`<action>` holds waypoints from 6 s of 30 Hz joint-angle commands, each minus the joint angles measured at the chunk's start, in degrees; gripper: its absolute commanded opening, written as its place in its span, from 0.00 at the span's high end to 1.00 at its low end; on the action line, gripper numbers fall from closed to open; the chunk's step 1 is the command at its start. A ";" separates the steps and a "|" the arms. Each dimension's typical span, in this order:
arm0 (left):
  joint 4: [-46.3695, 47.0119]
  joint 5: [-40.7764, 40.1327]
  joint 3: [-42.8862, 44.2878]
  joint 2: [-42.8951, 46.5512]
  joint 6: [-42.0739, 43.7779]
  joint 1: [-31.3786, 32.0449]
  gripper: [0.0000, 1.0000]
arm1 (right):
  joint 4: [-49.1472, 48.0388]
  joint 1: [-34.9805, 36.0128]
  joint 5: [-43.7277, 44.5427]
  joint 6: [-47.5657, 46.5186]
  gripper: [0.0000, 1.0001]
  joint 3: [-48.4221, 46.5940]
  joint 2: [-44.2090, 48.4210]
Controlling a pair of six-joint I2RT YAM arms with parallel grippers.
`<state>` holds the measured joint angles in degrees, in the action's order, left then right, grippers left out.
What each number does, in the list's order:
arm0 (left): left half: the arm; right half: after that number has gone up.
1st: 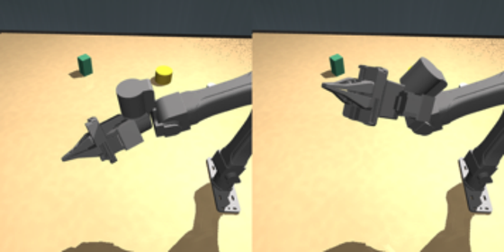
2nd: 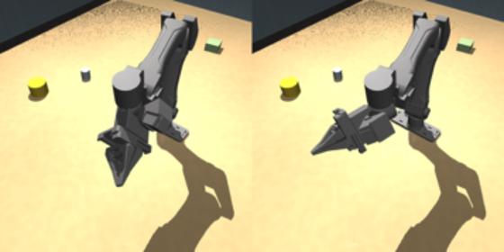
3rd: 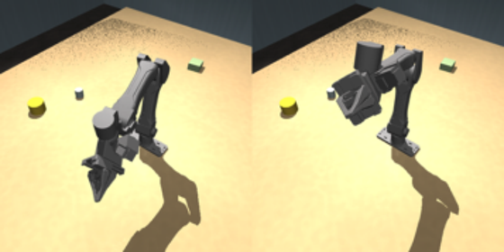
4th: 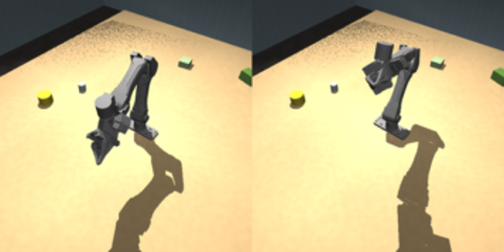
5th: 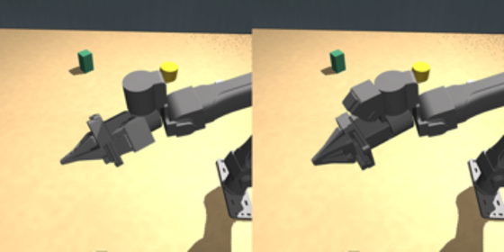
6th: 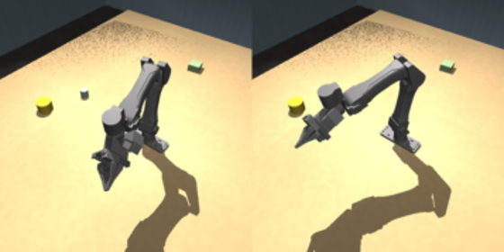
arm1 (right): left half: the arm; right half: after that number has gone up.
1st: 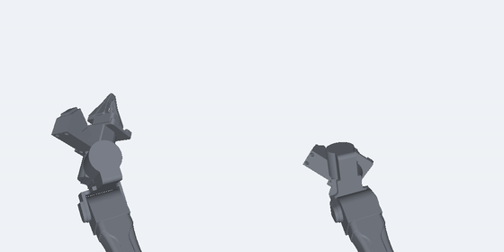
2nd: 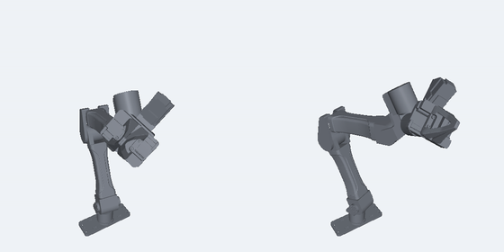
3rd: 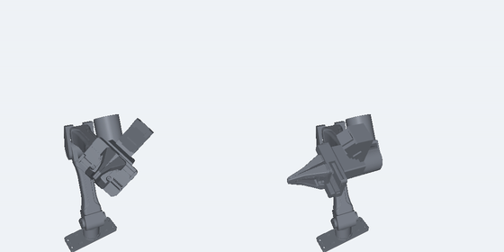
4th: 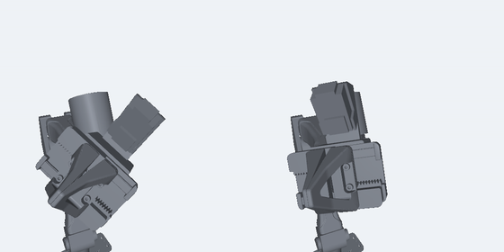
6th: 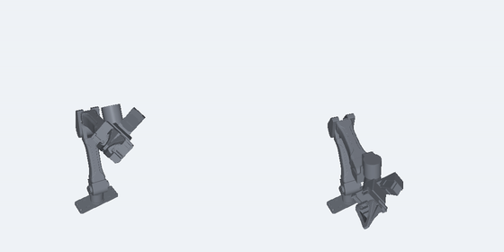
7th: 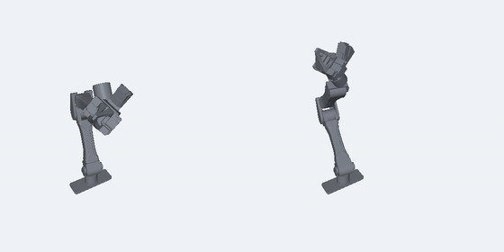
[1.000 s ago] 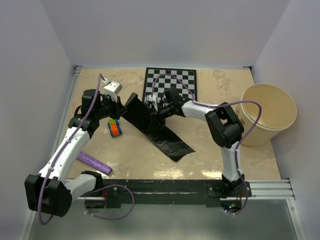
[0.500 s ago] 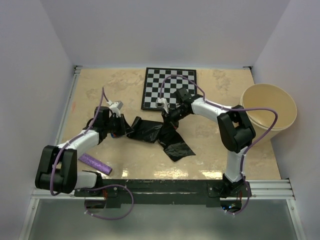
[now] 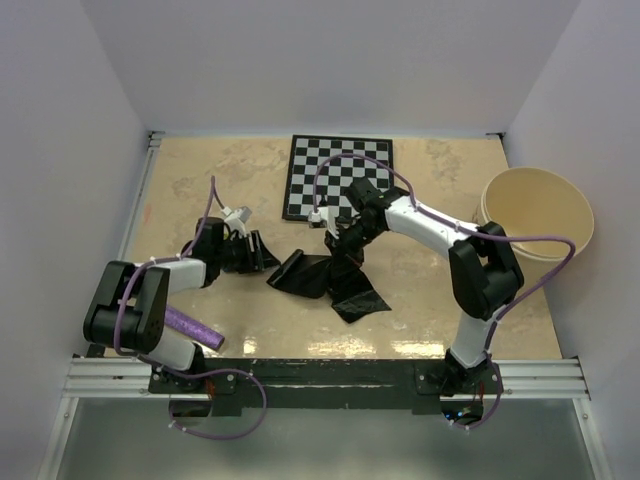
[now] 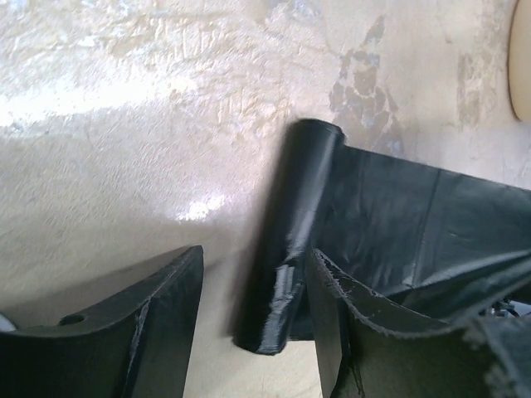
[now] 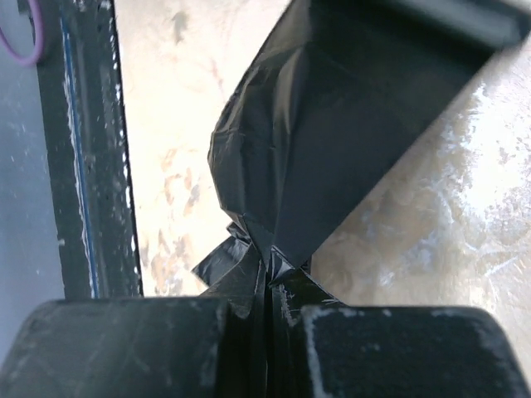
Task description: Put the trash bags into the trash bin
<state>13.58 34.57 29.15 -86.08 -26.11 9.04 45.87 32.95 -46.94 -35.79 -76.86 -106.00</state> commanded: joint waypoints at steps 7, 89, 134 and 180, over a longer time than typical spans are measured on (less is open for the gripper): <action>7.42 3.57 2.31 -5.05 0.18 2.82 0.37 | 9.24 1.42 6.50 -7.18 1.00 -4.17 8.08; 2.15 4.90 10.23 -15.08 3.70 8.89 0.47 | 4.85 1.33 5.89 1.60 1.00 -21.58 10.46; -24.13 -7.50 23.50 -22.37 20.92 23.13 0.80 | 17.94 -1.22 29.70 -14.65 0.89 3.38 29.71; -32.65 2.52 44.33 8.74 31.29 8.72 1.00 | -39.09 -6.14 -10.10 23.65 0.22 -7.43 8.00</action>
<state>-18.55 37.19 70.39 -80.01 3.36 18.37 12.05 26.02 -53.65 -15.62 -83.15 -99.55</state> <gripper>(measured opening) 0.168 0.782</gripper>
